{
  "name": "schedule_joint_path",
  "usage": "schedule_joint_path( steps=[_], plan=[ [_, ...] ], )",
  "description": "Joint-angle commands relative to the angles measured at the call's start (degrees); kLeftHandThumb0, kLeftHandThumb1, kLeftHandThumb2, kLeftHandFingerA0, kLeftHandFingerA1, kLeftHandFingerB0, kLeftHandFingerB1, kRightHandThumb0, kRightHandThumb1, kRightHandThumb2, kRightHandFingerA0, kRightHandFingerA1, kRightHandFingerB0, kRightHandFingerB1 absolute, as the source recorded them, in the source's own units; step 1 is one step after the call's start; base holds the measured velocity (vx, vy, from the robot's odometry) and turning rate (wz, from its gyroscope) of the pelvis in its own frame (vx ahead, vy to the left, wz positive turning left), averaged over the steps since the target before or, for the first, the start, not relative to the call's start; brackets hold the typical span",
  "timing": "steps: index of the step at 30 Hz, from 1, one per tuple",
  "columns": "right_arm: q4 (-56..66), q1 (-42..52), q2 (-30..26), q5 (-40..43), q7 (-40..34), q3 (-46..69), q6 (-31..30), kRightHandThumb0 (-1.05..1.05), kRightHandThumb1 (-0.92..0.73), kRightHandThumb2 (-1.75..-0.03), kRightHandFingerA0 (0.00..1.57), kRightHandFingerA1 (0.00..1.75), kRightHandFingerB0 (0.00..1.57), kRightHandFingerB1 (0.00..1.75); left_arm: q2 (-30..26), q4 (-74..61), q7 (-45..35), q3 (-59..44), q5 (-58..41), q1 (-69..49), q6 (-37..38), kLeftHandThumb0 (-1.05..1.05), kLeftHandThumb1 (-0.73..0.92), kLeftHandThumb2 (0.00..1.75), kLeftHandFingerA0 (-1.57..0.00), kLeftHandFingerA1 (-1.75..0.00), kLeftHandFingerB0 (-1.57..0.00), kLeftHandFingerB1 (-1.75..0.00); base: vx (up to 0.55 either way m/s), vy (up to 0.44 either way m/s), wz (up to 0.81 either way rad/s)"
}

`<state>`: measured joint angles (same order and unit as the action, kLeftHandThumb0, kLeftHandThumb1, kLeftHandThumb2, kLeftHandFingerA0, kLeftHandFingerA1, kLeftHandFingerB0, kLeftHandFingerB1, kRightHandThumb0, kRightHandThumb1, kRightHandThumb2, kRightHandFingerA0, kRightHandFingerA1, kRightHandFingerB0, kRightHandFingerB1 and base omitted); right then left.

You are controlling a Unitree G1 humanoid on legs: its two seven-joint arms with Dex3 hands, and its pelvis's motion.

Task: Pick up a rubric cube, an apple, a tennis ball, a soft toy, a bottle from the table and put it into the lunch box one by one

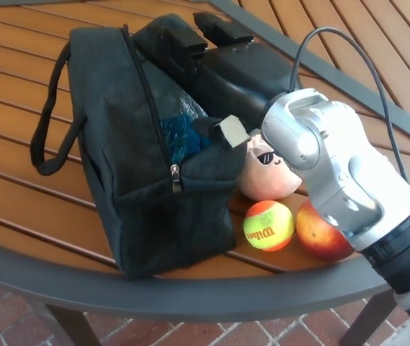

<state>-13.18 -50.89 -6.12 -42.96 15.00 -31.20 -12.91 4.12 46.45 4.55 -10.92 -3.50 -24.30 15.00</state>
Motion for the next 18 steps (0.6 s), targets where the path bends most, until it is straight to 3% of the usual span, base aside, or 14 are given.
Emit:
schedule_joint_path(
  steps=[1, 2, 3, 10, 11, 13, 17, 18],
  plan=[
    [1.36, -1.97, 2.07, -8.04, 7.25, -2.31, -15.27, -0.36, -0.64, -0.63, 0.00, 0.00, 0.00, 0.28, -1.08, 1.36, -0.76, -0.65, -0.48, 0.28, 4.06, 0.18, 0.40, 1.32, -0.96, -1.40, -0.94, -1.18, 0.00, 0.000, 0.00],
    [1.40, -1.97, 2.10, -8.11, 7.31, -2.33, -15.39, -0.36, -0.64, -0.63, 0.00, 0.00, 0.00, 0.28, -1.08, 1.38, -0.77, -0.65, -0.48, 0.29, 4.08, 0.18, 0.40, 1.32, -0.96, -1.40, -0.94, -1.18, 0.00, 0.000, 0.00],
    [1.05, -2.40, 2.41, -8.06, 8.09, -2.62, -15.74, -0.46, -0.60, -0.72, 0.00, 0.00, 0.09, 0.20, -0.97, 0.75, -0.79, -0.58, -0.50, 0.05, 3.84, 0.22, 0.49, 1.23, -1.10, -1.18, -0.99, -1.06, 0.00, 0.000, 0.00],
    [0.76, -4.30, 3.56, -5.22, 12.26, -2.03, -16.84, -0.47, -0.55, -0.70, 0.00, 0.00, 0.06, 0.13, -1.08, -0.11, -1.04, -0.23, -0.15, -0.53, 3.74, 0.22, 0.49, 1.25, -1.10, -1.18, -1.01, -1.07, 0.00, 0.000, 0.00],
    [2.04, -4.52, 4.65, -0.88, 12.41, 1.49, -16.77, -0.54, -0.56, -0.72, 0.00, 0.00, 0.07, 0.18, -0.95, 0.23, -1.46, -0.64, -0.82, -0.20, 3.27, 0.19, 0.43, 1.34, -0.96, -1.39, -0.92, -1.18, 0.00, 0.000, 0.00],
    [3.13, -4.54, 5.97, 1.91, 12.18, 4.26, -17.15, -0.57, -0.58, -0.74, 0.00, 0.00, 0.05, 0.20, -0.82, -0.06, -1.48, -0.84, -1.05, -0.34, 2.91, 0.18, 0.43, 1.38, -1.03, -1.36, -0.94, -1.16, 0.00, 0.000, 0.00],
    [7.64, -3.61, 9.94, 8.05, 11.01, 11.69, -18.39, -0.55, -0.57, -0.76, 0.00, 0.00, 0.06, 0.29, -1.12, 0.29, -1.02, -0.55, -0.06, -0.68, 3.43, 0.18, 0.41, 1.36, -0.99, -1.35, -0.93, -1.15, 0.00, 0.000, 0.00],
    [10.32, -3.20, 12.11, 10.76, 9.71, 15.62, -19.49, -0.45, -0.64, -0.60, 0.00, 0.31, 0.20, 0.35, -1.19, 0.93, -1.11, -0.63, -0.09, -0.36, 3.81, 0.21, 0.48, 1.25, -1.14, -1.20, -1.03, -1.08, 0.00, 0.000, 0.00]
  ],
)
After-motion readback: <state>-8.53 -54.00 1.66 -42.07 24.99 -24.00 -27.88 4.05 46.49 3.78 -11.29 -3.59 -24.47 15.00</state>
